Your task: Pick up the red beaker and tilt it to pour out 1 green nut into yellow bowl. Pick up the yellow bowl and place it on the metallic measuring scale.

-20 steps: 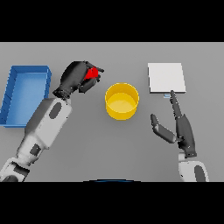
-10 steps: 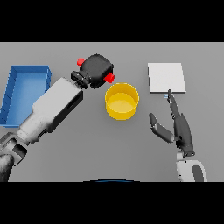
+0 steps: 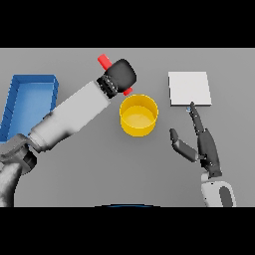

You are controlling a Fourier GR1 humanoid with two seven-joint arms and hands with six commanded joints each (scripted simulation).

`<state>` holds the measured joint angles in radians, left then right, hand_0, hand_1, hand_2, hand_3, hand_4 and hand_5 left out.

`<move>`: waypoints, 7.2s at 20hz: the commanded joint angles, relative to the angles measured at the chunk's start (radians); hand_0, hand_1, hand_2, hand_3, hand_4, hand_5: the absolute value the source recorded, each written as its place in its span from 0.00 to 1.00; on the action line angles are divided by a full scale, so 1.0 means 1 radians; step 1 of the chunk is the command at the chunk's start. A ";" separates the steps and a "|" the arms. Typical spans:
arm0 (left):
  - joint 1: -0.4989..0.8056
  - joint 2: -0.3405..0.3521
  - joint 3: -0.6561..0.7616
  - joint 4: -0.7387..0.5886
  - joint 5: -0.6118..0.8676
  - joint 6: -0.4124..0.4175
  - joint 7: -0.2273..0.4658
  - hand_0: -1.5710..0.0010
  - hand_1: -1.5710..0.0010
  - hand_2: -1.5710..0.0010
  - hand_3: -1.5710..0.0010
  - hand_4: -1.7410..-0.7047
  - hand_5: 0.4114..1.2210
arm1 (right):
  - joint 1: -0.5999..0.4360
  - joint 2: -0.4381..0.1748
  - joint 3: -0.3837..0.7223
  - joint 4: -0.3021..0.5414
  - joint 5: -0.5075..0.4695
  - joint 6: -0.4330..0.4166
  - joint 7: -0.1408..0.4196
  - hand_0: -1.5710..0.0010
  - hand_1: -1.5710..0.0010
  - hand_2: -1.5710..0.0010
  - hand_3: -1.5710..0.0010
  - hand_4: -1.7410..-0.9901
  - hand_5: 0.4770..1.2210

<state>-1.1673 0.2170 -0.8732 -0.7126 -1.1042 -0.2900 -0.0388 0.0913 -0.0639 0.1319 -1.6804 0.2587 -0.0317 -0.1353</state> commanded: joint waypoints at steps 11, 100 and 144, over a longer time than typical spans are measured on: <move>-0.054 -0.043 -0.180 0.036 -0.128 0.048 0.019 0.00 0.00 0.00 0.00 0.01 1.00 | -0.005 0.007 -0.007 0.007 0.008 -0.021 -0.007 1.00 1.00 1.00 1.00 0.89 0.27; 0.703 0.376 0.616 -0.460 0.889 0.519 0.545 0.99 0.99 0.99 0.99 0.97 0.33 | -0.359 -0.310 0.214 0.135 0.342 0.244 0.042 1.00 1.00 1.00 1.00 0.73 0.27; 0.719 0.417 0.631 -0.459 0.895 0.508 0.529 1.00 1.00 1.00 1.00 0.97 0.34 | -0.813 -0.278 0.570 0.588 0.574 0.603 -0.049 0.08 0.08 0.19 0.16 0.06 0.96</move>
<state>-0.4485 0.6339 -0.2419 -1.1711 -0.2092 0.2182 0.4899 -0.7230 -0.3420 0.7016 -1.0930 0.8316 0.5697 -0.1852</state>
